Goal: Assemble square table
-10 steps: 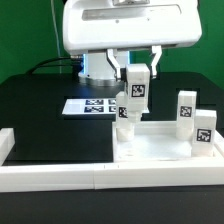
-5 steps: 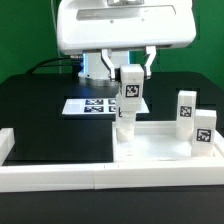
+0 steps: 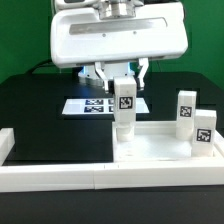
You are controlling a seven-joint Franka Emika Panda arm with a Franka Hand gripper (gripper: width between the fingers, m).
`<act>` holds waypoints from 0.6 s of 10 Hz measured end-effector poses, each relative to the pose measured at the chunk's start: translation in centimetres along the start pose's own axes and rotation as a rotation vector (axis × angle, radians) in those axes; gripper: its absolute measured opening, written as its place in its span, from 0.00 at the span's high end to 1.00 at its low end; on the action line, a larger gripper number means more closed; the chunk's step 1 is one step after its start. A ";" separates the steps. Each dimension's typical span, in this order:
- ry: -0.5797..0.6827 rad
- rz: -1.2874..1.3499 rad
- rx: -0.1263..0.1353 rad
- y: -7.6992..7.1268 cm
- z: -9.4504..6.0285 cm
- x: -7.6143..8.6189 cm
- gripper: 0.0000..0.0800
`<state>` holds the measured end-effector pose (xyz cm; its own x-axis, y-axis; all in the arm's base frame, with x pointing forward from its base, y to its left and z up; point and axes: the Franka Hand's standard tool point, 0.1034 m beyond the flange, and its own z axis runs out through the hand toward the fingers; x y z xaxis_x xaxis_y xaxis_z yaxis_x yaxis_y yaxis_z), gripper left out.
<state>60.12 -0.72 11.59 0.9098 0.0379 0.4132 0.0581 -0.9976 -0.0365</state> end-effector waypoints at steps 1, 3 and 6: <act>-0.001 0.006 0.002 0.0 0.6 0.2 0.64; 0.004 0.021 0.004 0.0 1.3 0.9 0.64; 0.004 0.027 0.008 -0.1 1.9 1.4 0.64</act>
Offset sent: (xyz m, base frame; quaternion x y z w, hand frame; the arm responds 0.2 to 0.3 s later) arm 0.0228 -0.0048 -0.0019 -0.0329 0.0130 0.0078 0.9993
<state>62.12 -0.50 10.44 0.9095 0.0108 0.4156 0.0369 -0.9978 -0.0548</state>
